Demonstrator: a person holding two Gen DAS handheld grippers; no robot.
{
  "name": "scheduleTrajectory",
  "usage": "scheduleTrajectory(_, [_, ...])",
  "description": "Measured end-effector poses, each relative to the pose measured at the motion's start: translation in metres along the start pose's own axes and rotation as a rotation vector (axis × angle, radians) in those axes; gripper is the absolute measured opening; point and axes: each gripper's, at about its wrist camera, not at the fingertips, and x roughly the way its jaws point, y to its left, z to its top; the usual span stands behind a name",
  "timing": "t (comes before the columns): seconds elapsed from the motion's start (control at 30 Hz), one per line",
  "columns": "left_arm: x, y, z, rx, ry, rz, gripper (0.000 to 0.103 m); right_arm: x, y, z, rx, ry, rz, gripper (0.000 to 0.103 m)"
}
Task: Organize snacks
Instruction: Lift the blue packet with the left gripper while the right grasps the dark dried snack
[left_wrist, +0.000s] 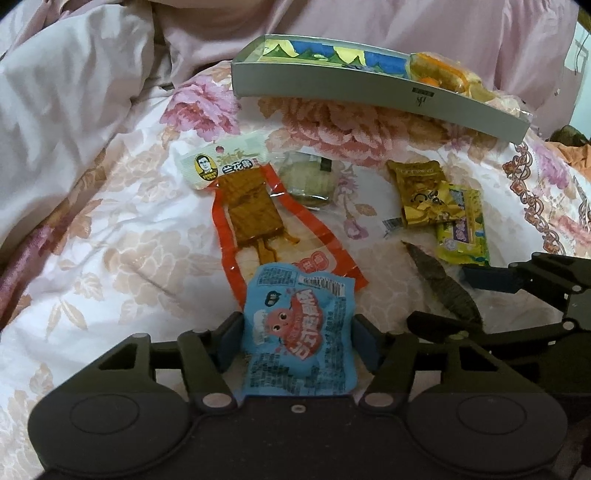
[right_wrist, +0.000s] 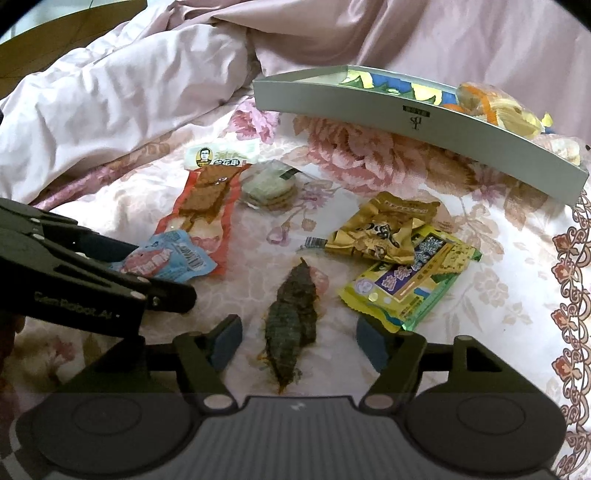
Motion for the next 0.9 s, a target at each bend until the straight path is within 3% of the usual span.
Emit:
scheduleTrajectory(0.17, [-0.001, -0.008, -0.001, 0.034, -0.008, 0.018, 0.062, -0.002, 0.001, 0.0, 0.006, -0.008, 0.0, 0.053])
scheduleTrajectory(0.37, [-0.004, 0.001, 0.0, -0.071, -0.022, -0.014, 0.062, -0.005, 0.003, -0.001, -0.004, -0.028, -0.013, 0.05])
scheduleTrajectory(0.53, [-0.007, 0.009, 0.001, -0.184, -0.042, -0.032, 0.062, -0.008, 0.019, -0.003, -0.123, -0.055, -0.06, 0.051])
scheduleTrajectory(0.9, [-0.015, 0.006, 0.0, -0.213, -0.085, -0.04, 0.062, -0.012, 0.043, -0.009, -0.34, -0.124, -0.181, 0.05])
